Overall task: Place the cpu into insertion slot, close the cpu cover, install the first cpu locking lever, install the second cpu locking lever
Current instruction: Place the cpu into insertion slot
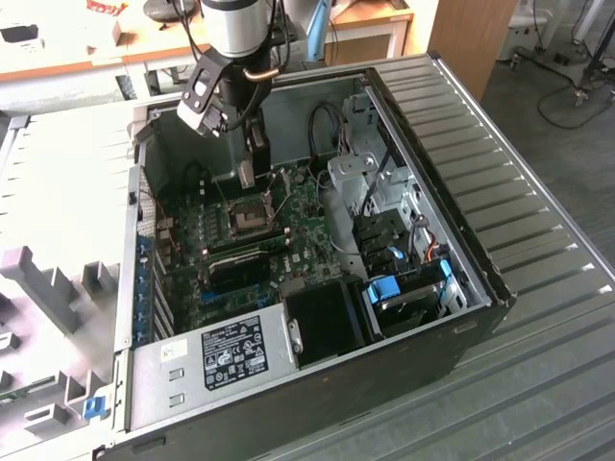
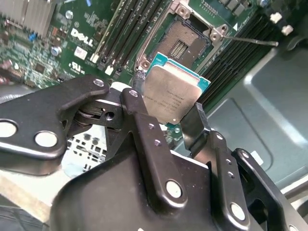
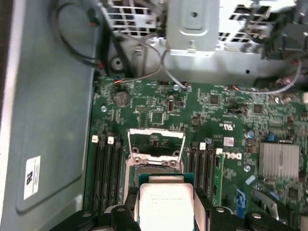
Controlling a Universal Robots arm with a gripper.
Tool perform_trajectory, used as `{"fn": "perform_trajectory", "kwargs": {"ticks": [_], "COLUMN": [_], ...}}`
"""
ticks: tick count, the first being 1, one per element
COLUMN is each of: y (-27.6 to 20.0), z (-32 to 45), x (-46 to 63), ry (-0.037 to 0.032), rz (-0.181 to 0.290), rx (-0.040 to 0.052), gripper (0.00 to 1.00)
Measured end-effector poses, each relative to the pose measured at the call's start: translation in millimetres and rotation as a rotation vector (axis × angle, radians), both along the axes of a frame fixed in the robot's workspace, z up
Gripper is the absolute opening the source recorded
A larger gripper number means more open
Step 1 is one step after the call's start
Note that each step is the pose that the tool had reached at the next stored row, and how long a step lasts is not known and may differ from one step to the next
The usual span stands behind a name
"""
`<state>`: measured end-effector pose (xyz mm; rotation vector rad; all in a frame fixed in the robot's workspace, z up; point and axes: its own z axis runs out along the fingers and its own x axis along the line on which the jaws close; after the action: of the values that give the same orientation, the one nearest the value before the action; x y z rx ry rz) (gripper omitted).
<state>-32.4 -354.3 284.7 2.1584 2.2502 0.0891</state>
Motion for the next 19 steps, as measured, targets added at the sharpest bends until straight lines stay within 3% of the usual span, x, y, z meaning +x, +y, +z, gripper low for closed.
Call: {"fn": "perform_trajectory", "kwargs": {"ticks": [3, 19], "y": [0.0, 0.0], "z": [-0.3, -1.2], "x": [-0.1, -0.2], "ry": [0.0002, 0.0008], "rz": [-0.041, -0.048], "rx": [0.0, 0.0002], "gripper": [0.54, 0.54]}}
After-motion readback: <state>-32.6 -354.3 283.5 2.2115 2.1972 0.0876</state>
